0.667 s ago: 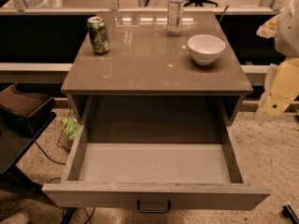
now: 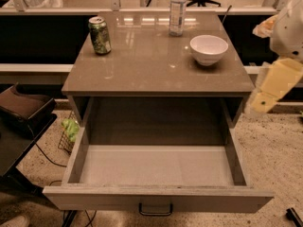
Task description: Pick green can
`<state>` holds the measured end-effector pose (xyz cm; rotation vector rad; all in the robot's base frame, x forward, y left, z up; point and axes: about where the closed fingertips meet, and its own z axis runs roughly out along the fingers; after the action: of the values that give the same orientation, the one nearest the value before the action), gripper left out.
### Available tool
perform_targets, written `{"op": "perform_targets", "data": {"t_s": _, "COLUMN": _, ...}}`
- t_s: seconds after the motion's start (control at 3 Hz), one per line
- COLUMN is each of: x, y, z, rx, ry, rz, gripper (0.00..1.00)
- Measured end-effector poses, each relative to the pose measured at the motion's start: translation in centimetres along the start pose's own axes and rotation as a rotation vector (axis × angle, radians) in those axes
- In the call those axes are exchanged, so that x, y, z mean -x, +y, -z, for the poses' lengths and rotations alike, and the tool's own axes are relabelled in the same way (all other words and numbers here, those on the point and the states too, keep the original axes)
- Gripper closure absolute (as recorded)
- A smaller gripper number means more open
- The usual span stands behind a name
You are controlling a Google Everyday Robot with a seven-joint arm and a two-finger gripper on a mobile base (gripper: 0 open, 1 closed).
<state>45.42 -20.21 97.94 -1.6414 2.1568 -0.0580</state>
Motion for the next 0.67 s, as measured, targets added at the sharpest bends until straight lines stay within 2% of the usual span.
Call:
{"op": "perform_targets", "data": {"t_s": 0.33, "x": 3.6, "y": -2.2, "z": -4.2, "rx": 0.002, "ry": -0.243, "rz": -0.009, "gripper": 0.00}}
{"op": "perform_targets", "data": {"t_s": 0.67, "x": 9.6, "y": -5.1, "z": -8.4, "rx": -0.034, "ry": -0.612, "rz": 0.026, "gripper": 0.00}}
